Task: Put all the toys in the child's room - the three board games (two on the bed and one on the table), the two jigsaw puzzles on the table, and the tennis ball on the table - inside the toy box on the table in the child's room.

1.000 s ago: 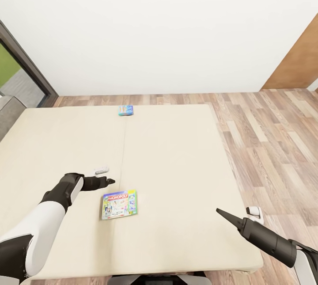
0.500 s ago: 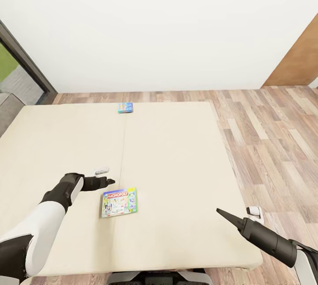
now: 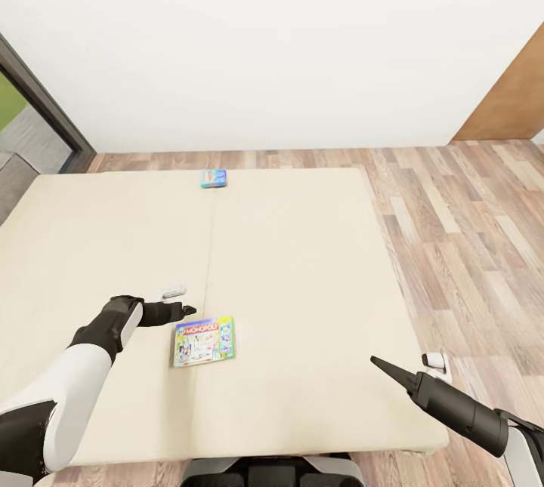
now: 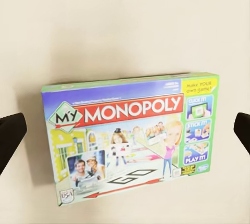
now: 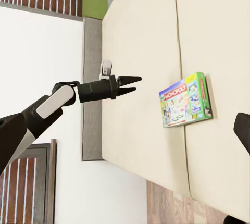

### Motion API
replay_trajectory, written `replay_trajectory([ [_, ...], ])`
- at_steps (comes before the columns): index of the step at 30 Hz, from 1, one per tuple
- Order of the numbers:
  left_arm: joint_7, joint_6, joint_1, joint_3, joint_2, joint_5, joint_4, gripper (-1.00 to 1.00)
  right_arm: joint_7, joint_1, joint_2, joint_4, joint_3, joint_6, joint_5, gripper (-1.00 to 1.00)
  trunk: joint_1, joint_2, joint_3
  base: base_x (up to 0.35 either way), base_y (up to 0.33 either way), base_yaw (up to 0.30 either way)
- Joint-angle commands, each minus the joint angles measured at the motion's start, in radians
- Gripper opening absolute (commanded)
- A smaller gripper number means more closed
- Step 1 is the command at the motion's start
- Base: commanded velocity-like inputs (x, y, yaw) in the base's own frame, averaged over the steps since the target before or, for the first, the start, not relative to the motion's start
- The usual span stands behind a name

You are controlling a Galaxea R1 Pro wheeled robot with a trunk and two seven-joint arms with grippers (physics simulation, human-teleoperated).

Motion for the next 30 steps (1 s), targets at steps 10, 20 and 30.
replay_trajectory([
  [10, -0.010, 0.002, -0.001, 0.011, 0.026, -0.003, -0.001, 1.00, 0.003, 0.000, 0.000, 0.000, -0.001, 0.006, -0.002, 1.00, 0.000, -0.002, -0.018, 0.000, 0.000, 0.000],
  [20, -0.019, 0.000, -0.001, 0.014, 0.054, 0.005, -0.001, 1.00, 0.003, 0.000, 0.000, 0.000, 0.000, 0.006, -0.003, 1.00, 0.000, -0.002, -0.034, 0.000, 0.000, 0.000],
  [30, -0.020, 0.000, -0.011, 0.015, 0.057, 0.006, -0.004, 1.00, 0.004, 0.000, 0.000, 0.000, 0.001, 0.006, -0.003, 1.00, 0.000, -0.002, -0.050, 0.000, 0.000, 0.000],
])
